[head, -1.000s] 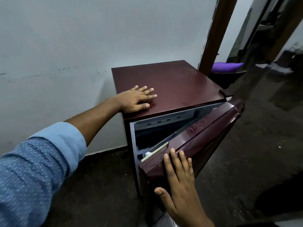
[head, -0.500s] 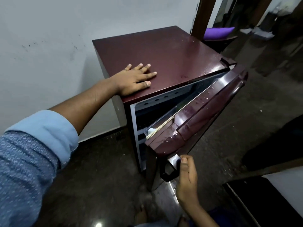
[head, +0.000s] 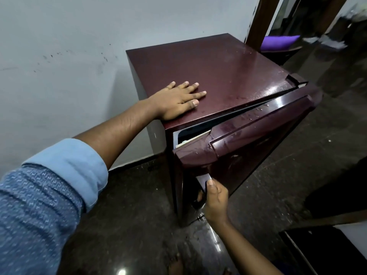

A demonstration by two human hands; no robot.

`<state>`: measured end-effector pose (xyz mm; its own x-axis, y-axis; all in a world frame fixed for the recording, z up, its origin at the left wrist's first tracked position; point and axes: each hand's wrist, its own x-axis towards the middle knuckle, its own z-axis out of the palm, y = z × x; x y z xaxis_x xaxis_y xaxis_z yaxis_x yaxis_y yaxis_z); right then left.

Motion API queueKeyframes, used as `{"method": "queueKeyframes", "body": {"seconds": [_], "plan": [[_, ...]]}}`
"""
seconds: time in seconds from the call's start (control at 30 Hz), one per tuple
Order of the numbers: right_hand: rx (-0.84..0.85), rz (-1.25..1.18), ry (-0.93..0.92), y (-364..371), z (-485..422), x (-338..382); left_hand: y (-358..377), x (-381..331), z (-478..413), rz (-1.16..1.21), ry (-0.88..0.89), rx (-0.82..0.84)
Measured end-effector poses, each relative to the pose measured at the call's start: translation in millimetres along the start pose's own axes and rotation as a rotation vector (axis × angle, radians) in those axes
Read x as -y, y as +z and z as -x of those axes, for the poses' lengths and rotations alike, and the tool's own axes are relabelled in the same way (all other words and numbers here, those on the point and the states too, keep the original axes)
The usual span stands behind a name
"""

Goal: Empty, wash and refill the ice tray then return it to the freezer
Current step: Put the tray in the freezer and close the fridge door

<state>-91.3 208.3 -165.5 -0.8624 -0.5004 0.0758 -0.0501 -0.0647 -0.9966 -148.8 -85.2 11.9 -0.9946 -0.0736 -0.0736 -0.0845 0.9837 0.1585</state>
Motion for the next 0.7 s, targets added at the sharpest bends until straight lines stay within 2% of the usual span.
{"method": "queueKeyframes", "body": {"seconds": [0.17,0.3,0.7], "plan": [[-0.114,0.047,-0.077,41,-28,-13,0,0,0,-0.016,-0.017,-0.005],[-0.168,0.073,-0.138,42,-29,-18,1,-2,-1,-0.033,-0.015,-0.005],[-0.071,0.069,-0.107,36,-29,-18,-2,-5,1,-0.05,-0.039,-0.005]]}}
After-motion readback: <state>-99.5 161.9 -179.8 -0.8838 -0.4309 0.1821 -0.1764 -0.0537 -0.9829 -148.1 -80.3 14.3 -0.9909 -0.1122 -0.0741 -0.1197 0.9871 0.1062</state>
